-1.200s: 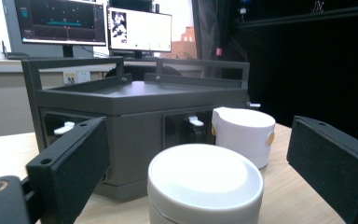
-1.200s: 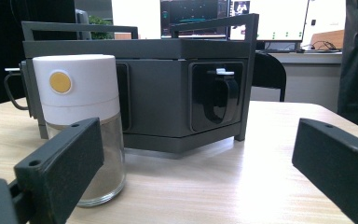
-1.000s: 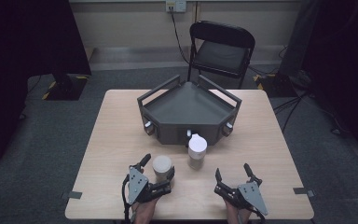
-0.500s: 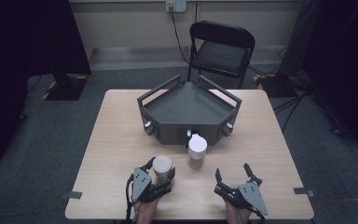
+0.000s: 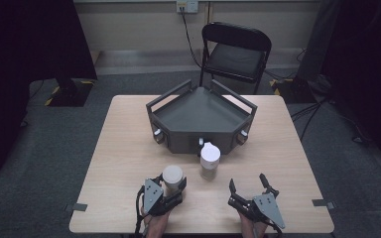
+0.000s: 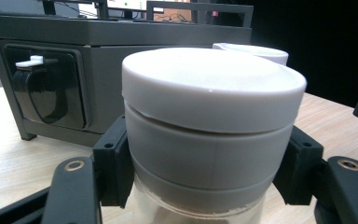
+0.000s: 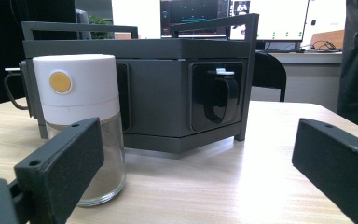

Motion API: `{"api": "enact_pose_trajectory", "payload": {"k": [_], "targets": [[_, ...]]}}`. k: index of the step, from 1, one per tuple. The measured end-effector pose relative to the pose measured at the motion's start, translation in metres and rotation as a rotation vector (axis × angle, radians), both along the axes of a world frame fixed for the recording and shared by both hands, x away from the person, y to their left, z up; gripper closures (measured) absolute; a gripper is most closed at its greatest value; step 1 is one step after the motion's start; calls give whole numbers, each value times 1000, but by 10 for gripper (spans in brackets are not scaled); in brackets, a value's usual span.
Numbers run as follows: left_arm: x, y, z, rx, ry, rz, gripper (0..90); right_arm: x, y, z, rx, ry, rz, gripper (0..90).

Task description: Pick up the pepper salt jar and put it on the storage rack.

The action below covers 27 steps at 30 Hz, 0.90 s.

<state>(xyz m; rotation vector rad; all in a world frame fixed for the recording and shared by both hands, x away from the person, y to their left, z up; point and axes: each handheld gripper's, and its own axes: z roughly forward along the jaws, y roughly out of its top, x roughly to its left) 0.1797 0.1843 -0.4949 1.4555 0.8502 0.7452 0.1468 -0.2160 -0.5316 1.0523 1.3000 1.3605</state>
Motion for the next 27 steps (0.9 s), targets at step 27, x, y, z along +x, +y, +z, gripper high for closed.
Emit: {"api": "enact_pose_trajectory", "payload": {"k": [27], "targets": [[0, 6, 3, -19, 9, 26, 346, 0, 0, 0, 0, 0, 2, 11]]}}
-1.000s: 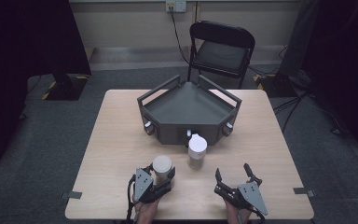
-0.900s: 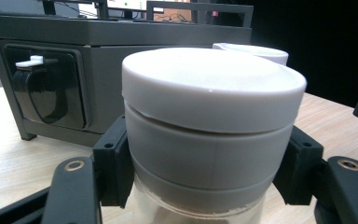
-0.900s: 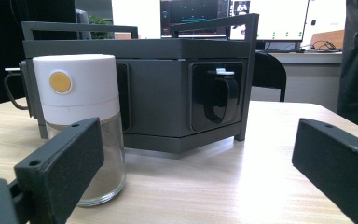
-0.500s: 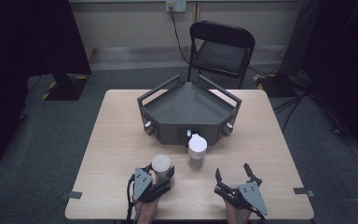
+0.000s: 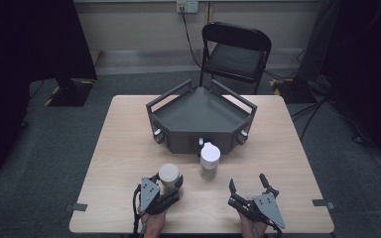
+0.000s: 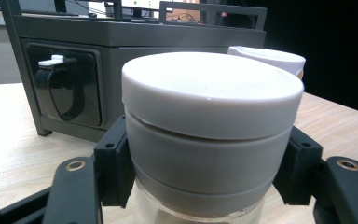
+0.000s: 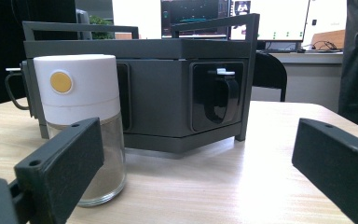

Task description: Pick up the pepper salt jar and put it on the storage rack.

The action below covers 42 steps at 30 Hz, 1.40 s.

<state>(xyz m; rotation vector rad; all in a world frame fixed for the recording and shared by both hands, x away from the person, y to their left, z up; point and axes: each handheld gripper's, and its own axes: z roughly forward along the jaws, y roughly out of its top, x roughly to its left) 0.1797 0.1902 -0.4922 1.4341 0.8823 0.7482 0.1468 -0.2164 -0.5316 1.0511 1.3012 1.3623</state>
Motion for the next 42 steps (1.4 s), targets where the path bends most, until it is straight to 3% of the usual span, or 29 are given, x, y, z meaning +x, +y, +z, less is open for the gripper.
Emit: {"api": "enact_pose_trajectory", "payload": {"k": [18, 23, 31, 42], "targets": [[0, 6, 12, -8, -45, -12, 345, 0, 0, 0, 0, 0, 2, 11], [0, 7, 18, 2, -57, -15, 344, 0, 0, 0, 0, 0, 2, 11], [3, 4, 28, -17, -82, -17, 344, 0, 0, 0, 0, 0, 1, 11], [12, 6, 44, 3, -122, -39, 343, 1, 0, 1, -3, 6, 3, 11]]}}
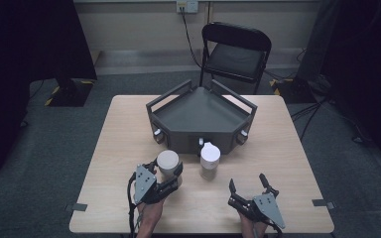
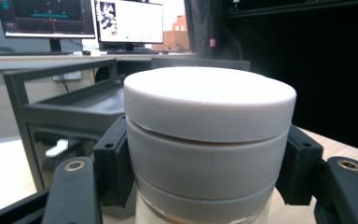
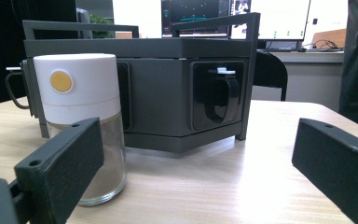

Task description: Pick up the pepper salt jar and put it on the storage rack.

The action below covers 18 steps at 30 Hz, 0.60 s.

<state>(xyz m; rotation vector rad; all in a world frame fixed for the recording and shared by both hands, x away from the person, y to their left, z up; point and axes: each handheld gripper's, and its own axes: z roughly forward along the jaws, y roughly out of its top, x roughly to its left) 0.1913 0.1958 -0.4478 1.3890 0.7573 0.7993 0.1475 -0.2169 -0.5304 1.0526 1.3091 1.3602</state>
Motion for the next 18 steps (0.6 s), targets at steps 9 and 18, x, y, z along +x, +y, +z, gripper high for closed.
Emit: {"api": "enact_pose_trajectory", "payload": {"k": [9, 18], "targets": [[7, -2, 15, -14, -7, -9, 342, 0, 0, -1, 2, -4, 2, 11], [21, -4, 33, -20, -21, -27, 342, 0, -1, -1, 2, -6, 6, 11]]}}
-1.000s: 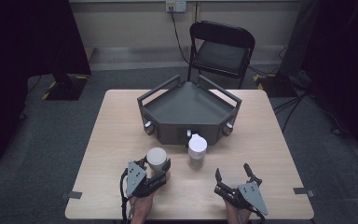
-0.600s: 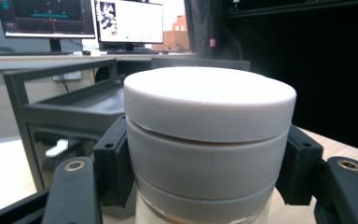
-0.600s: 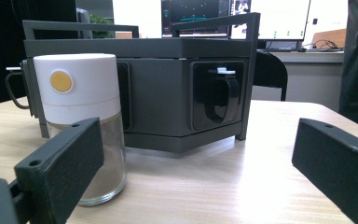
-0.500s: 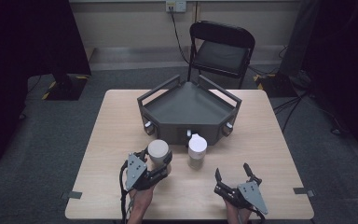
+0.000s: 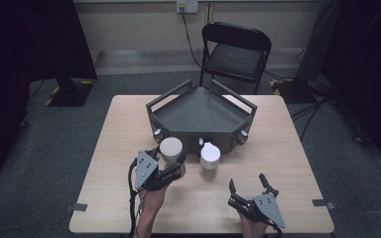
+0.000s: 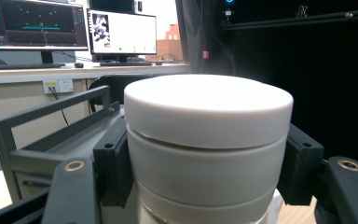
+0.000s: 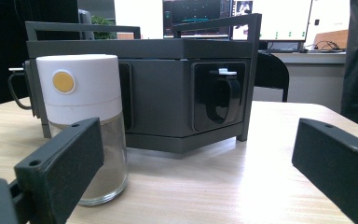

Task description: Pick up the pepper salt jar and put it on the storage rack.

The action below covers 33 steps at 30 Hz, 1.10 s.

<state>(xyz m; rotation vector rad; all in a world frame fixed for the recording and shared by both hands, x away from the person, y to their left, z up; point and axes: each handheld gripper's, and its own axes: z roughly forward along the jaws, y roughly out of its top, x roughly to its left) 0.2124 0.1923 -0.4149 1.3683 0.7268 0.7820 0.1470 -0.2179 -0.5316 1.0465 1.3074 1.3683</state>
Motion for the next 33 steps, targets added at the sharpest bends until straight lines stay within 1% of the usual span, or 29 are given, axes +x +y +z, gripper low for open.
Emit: {"api": "enact_pose_trajectory", "payload": {"k": [3, 6, 9, 11, 15, 19, 21, 23, 26, 29, 30, 31, 32, 33], "targets": [[3, -1, 4, 1, -4, -3, 341, 0, 0, 0, 0, 0, 0, 11], [8, -1, 12, 8, -11, -4, 341, 0, 0, 0, 0, 0, 0, 11], [14, -2, 24, 20, -5, -6, 342, 0, 0, 0, 0, 0, 1, 11], [17, -3, 30, 27, -13, -5, 341, 0, 0, 0, -1, -1, 0, 11], [24, -3, 39, 28, -17, -18, 342, 0, 0, 0, -1, -1, -3, 11], [32, -6, 46, 36, -16, -14, 342, 0, 0, 0, 0, -1, -1, 11], [37, -7, 49, 24, -10, -13, 342, 0, 0, 0, 0, -1, -1, 10], [44, -9, 53, 28, -4, -15, 341, 0, 0, 0, 0, -1, -1, 11], [52, -13, 59, 42, 1, -1, 342, 0, 0, 0, 0, -1, -2, 11], [63, -17, 66, 41, 9, -2, 342, -1, 0, 0, 0, -1, -3, 11], [69, -20, 71, 56, 10, 2, 342, -1, 0, 0, 0, -1, -3, 11], [69, -20, 71, 56, 10, 2, 342, -1, 0, 0, 0, -1, -3, 11], [74, -25, 76, 65, 8, 10, 342, -1, 0, 0, 0, -1, -2, 11], [74, -25, 76, 65, 8, 10, 342, -1, 0, 0, 0, -1, -2, 11]]}}
